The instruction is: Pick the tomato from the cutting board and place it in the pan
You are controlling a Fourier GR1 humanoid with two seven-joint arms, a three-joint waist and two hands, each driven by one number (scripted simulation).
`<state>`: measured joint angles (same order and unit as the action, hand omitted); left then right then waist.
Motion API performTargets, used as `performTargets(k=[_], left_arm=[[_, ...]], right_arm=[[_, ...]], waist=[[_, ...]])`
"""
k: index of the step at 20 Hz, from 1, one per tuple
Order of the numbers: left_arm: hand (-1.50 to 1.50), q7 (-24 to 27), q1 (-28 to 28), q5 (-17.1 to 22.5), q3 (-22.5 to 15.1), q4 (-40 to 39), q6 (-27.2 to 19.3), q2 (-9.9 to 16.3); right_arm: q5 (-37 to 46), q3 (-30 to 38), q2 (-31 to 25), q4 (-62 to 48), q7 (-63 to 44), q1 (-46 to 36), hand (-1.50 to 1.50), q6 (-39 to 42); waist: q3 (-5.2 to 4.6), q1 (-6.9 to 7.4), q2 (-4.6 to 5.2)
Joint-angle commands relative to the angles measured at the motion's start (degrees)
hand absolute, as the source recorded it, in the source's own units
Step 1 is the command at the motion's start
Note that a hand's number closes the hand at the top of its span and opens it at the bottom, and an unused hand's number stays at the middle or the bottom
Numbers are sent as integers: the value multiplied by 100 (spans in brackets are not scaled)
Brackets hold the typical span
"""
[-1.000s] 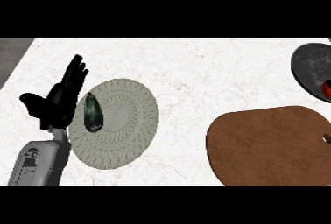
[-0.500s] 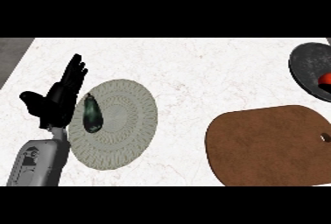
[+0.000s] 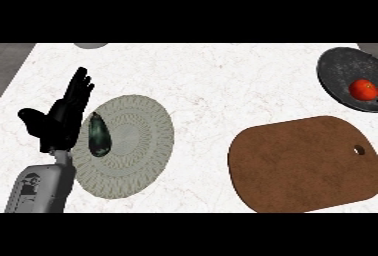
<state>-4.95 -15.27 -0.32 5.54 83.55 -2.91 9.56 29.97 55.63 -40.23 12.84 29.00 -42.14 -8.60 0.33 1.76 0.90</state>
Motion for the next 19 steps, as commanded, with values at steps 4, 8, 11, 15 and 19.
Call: performTargets(k=[4, 8, 11, 15, 19], left_arm=[[0, -123, 200, 129, 247, 122, 107, 227], [0, 29, 459, -172, -21, 254, -189, -92], [0, -99, 457, 54, 185, 399, 50, 159], [0, -36, 187, 16, 283, -12, -63, 132], [0, 29, 179, -200, 61, -2, -172, -16]], right_arm=[[-604, 64, -166, 317, 633, 777, -150, 1582], [-888, -25, 121, 1038, 669, 1289, -150, 1722], [-1043, -111, 360, 1751, 295, 1524, -150, 1876], [-1265, -205, 896, 2752, -10, 2199, -150, 2250], [-1376, -475, 1518, 4490, -899, 2678, -150, 2124]], waist=[[-39, -252, -129], [-50, -329, -158], [-60, -375, -184], [-63, -448, -175], [-53, -358, -148]])
